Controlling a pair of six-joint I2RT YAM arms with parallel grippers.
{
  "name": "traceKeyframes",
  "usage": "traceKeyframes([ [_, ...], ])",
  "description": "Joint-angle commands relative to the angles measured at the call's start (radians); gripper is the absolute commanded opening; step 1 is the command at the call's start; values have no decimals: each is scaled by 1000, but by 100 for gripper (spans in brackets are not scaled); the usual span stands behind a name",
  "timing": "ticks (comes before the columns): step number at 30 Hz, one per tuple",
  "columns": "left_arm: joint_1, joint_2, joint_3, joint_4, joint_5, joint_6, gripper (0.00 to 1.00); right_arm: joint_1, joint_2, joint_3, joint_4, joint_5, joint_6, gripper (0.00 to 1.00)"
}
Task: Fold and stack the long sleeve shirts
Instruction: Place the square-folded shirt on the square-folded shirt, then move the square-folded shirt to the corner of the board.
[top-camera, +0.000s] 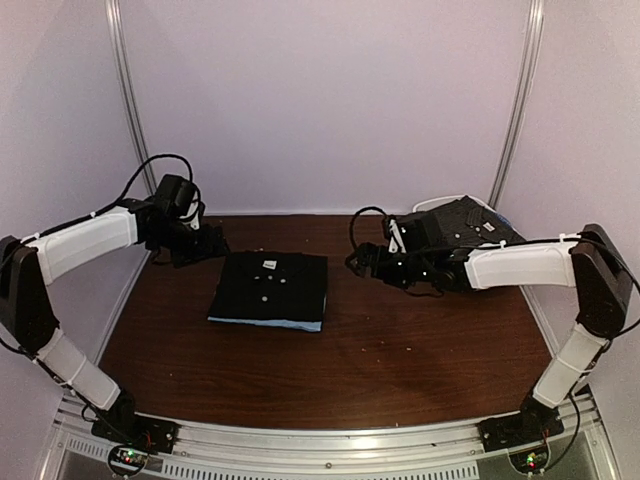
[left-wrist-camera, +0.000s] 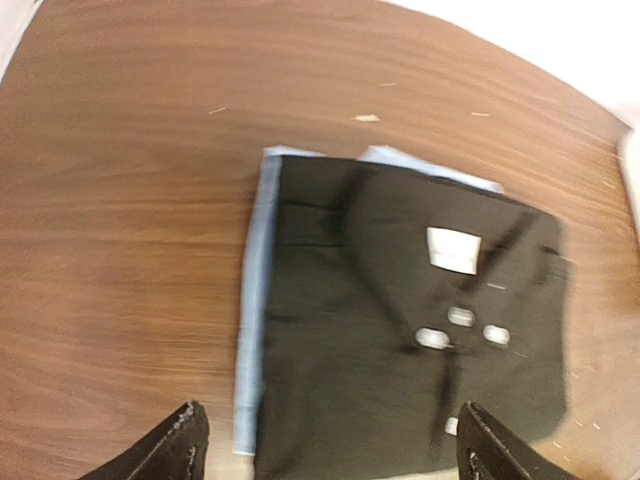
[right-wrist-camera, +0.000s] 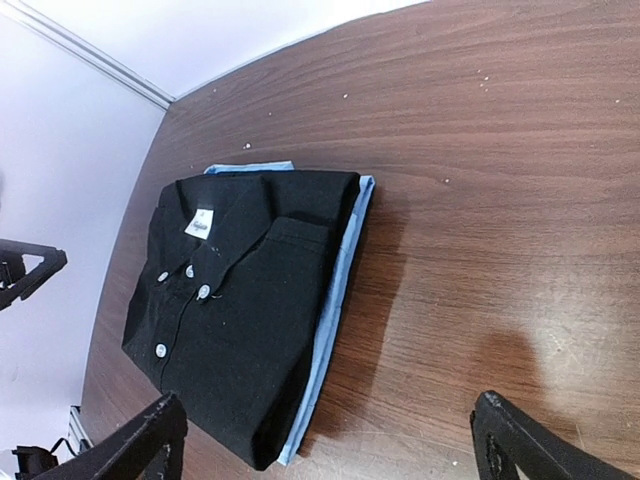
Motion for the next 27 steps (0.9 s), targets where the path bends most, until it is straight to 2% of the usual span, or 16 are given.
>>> traceKeyframes([
  [1, -87, -36, 55, 49, 21, -3, 90, -17, -116, -51, -37, 108, -27, 100],
  [6, -203, 31, 137, 97, 60, -31, 97, -43, -231, -123, -32, 112, -8, 100],
  [15, -394, 291, 387, 107, 56, -73, 98, -78, -387, -215, -66, 126, 3, 100],
  [27, -450, 548, 586, 101, 69, -105, 97, -137, -504, -332, -78, 119, -24, 100],
])
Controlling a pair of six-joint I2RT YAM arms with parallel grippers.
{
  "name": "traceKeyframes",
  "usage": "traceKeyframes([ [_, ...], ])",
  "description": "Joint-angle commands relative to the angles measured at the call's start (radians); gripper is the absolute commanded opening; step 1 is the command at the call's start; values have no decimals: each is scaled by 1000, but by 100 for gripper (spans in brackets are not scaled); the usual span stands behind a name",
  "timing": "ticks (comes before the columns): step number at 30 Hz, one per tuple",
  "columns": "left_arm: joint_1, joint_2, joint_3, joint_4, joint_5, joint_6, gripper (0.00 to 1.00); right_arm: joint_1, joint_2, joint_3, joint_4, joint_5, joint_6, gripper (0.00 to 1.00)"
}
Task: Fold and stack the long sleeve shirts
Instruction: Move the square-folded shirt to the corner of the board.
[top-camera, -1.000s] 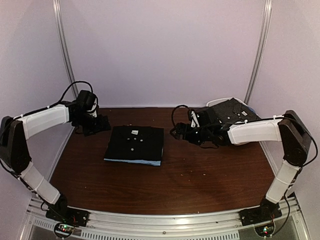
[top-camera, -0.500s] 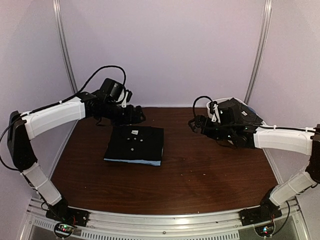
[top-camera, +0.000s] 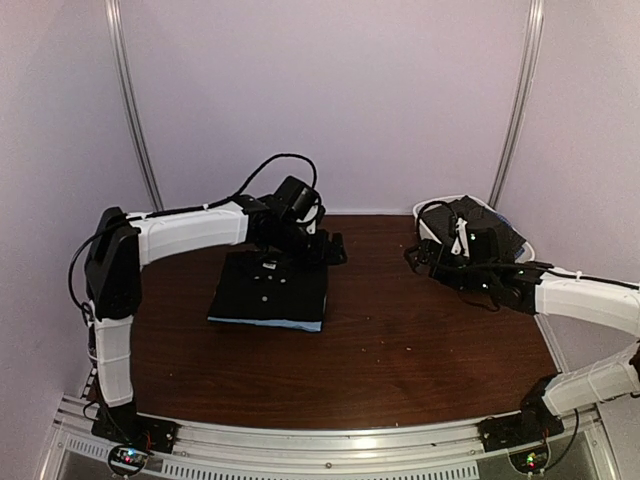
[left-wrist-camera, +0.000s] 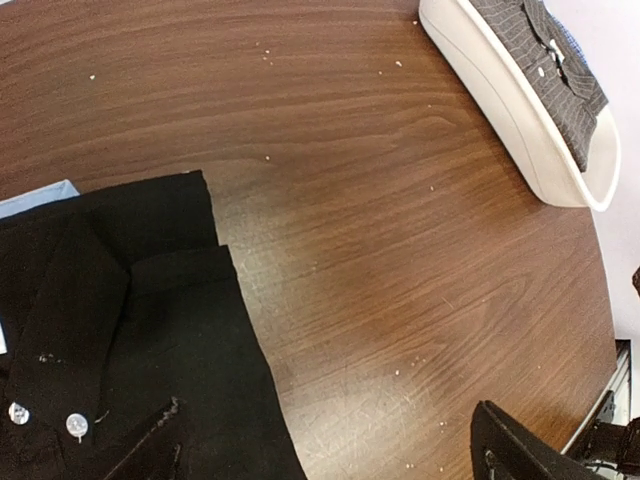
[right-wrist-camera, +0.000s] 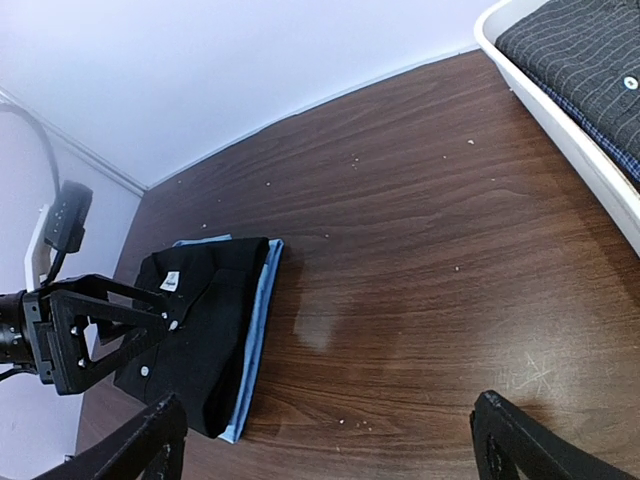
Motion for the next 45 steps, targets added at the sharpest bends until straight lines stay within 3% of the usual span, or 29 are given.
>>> traceKeyframes([
  [1, -12, 67, 98, 26, -2, -13, 98, -23, -35, -40, -10, 0, -14, 100],
  [12, -19, 387, 439, 1, 5, -3, 98, -33, -69, -80, -10, -23, 2, 100],
  [21, -17, 524, 526, -30, -98, -46, 97, -34, -118, -149, 31, -32, 48, 100],
  [28, -3, 498, 439, -46, -174, -96, 98, -33, -123, -166, 36, -40, 61, 100],
  [35, 21, 370, 218, 12, -255, -163, 98, -33, -107, -193, 82, -64, 81, 100],
  [45, 66, 204, -49, 76, -239, -180, 98, -33, -82, -221, 131, -96, 102, 100],
])
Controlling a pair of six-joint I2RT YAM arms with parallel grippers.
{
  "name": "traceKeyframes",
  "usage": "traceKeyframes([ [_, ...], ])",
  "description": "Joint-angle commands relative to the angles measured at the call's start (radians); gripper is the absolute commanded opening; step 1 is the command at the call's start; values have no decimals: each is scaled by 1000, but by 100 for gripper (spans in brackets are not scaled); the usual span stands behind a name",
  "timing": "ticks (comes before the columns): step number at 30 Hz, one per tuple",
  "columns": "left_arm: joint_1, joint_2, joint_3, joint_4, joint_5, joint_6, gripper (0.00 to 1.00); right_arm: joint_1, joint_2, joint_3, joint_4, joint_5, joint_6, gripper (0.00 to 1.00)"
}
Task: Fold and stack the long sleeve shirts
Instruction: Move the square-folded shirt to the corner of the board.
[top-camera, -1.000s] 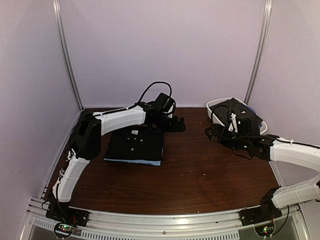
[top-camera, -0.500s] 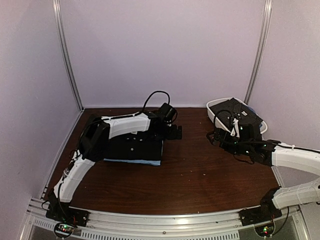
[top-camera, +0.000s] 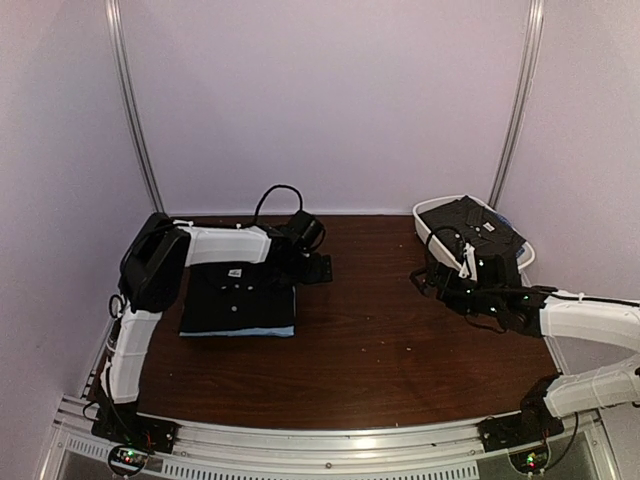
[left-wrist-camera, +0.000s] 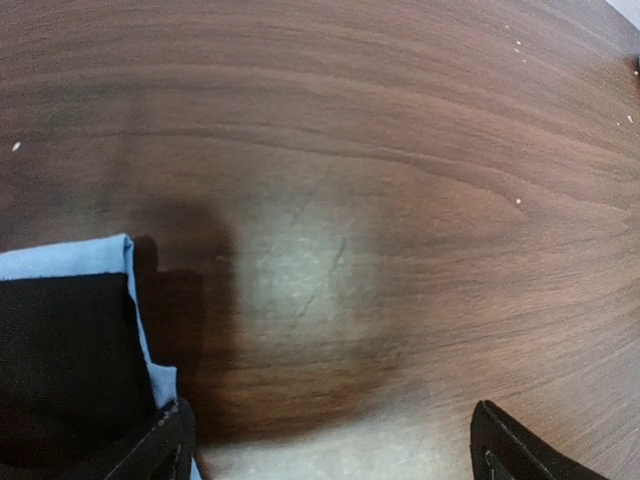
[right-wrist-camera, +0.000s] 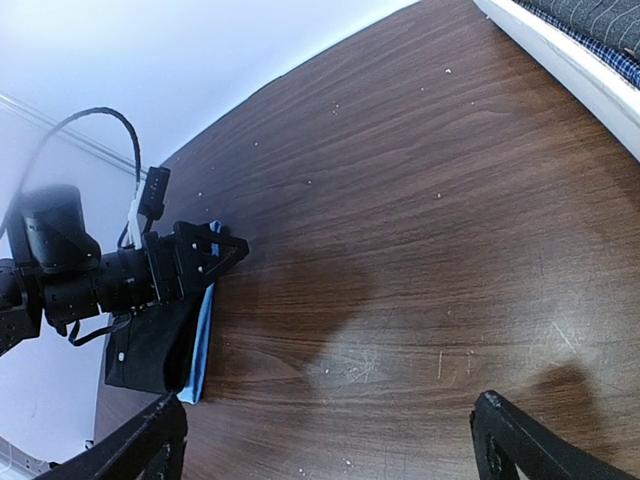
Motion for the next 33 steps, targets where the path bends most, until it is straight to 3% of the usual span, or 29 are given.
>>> traceKeyframes([
  [1, 25, -100, -140, 9, -10, -26, 98, -5, 9, -20, 52, -19, 16, 100],
  [17, 116, -489, -707, 147, 85, 2, 98, -4, 35, -52, 88, -46, 28, 100],
  [33, 220, -602, -825, 137, 77, 47, 98, -3, 49, -58, 95, -65, 30, 100],
])
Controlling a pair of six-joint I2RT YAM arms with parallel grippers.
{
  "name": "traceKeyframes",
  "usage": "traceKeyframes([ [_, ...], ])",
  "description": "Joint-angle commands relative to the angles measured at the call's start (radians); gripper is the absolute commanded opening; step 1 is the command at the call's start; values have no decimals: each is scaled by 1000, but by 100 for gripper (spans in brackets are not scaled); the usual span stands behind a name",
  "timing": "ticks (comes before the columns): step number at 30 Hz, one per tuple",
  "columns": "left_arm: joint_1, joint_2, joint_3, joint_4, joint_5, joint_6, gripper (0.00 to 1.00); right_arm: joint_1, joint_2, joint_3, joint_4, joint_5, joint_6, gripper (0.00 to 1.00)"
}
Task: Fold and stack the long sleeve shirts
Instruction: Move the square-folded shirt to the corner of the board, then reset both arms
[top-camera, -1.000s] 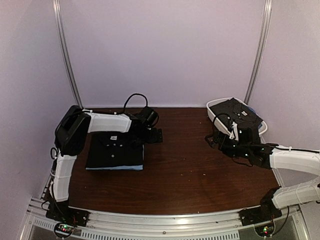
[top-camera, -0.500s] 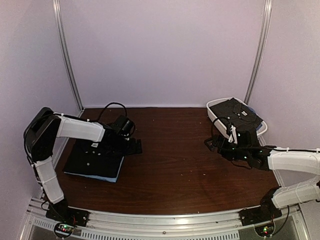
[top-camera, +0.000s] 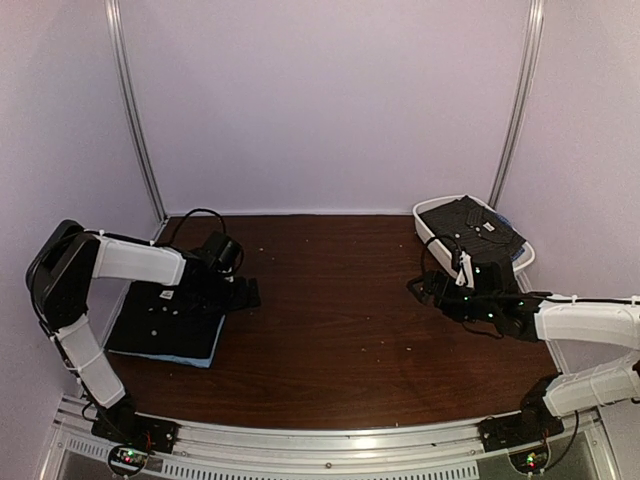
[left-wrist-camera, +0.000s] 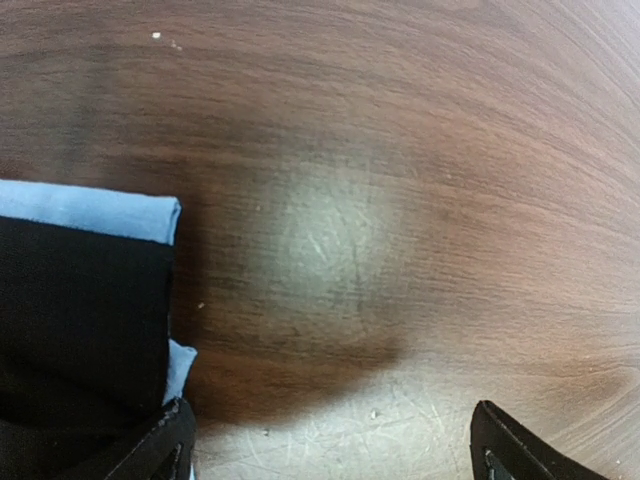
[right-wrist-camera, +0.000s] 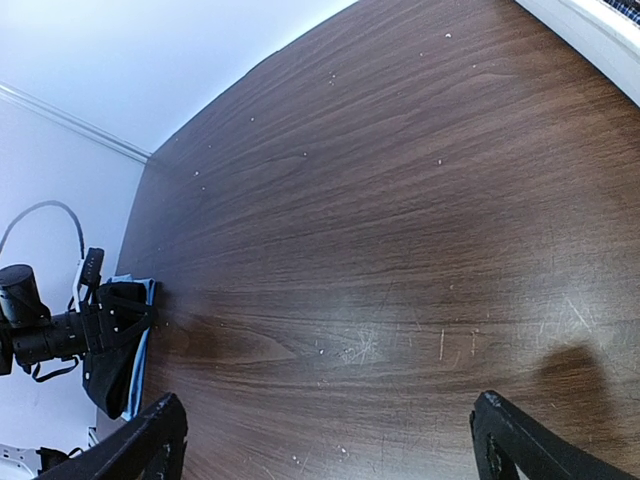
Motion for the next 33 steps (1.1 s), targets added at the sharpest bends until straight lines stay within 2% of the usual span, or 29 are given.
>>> traceKeyframes([
  [1, 17, -34, -17, -7, -8, 32, 98, -2, 19, -4, 27, -18, 8, 100],
  [14, 17, -80, 17, -21, 8, 84, 97, -2, 29, 26, -13, -27, -15, 100],
  [24, 14, -103, 61, -11, 80, 161, 98, -1, 40, 62, -54, -34, -26, 100],
  [33, -35, -140, 137, 1, 100, 231, 98, -1, 16, 111, -122, -17, -62, 100],
])
